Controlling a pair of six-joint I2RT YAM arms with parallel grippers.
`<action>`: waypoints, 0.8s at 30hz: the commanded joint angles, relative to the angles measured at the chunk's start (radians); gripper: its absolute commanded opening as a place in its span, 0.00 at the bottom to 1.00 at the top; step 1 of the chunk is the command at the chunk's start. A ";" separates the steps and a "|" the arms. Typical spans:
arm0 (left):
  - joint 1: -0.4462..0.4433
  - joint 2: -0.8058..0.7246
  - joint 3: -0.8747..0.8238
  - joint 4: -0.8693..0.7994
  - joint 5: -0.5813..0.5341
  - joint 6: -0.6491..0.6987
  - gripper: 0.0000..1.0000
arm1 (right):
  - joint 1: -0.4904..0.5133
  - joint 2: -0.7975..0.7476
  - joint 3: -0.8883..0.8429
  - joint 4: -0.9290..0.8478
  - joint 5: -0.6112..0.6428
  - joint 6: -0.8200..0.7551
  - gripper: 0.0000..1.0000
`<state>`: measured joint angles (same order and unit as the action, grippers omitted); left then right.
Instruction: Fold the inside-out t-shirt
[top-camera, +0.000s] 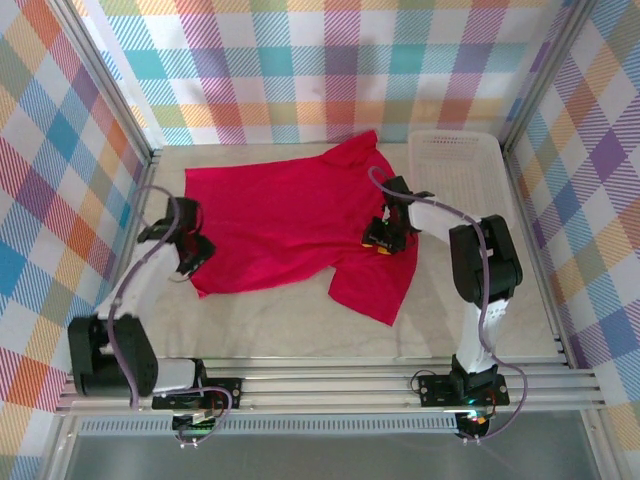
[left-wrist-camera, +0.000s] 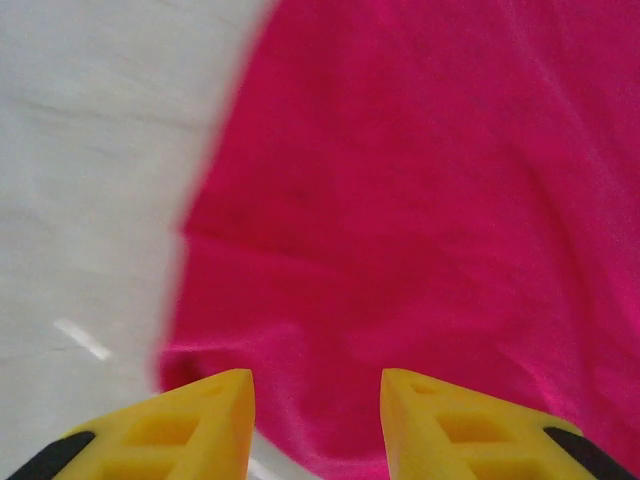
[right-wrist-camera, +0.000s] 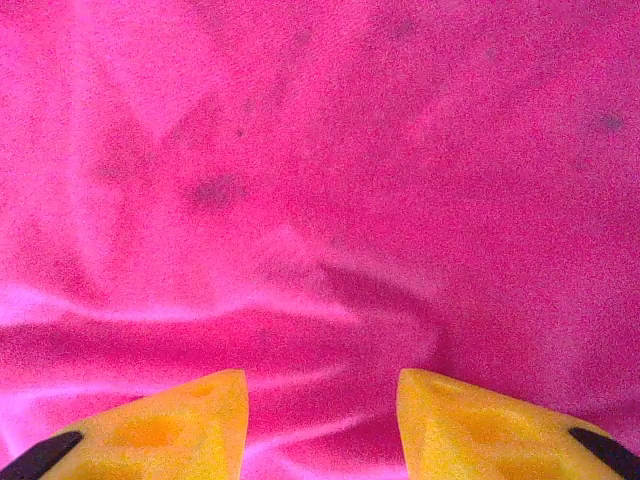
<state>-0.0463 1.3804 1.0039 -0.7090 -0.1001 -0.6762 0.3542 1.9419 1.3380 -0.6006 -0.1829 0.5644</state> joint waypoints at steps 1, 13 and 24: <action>-0.072 0.091 0.113 0.013 0.099 -0.037 0.35 | 0.016 -0.078 0.079 -0.078 -0.015 -0.026 0.41; -0.021 0.166 -0.105 0.047 0.091 -0.182 0.35 | 0.041 -0.013 -0.099 0.021 -0.047 0.057 0.40; 0.329 0.084 -0.199 -0.040 0.070 -0.087 0.36 | 0.040 -0.187 -0.396 -0.011 0.065 0.067 0.38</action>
<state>0.2348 1.4921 0.8185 -0.6884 -0.0124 -0.8001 0.3977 1.7649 1.0241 -0.5129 -0.1932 0.6151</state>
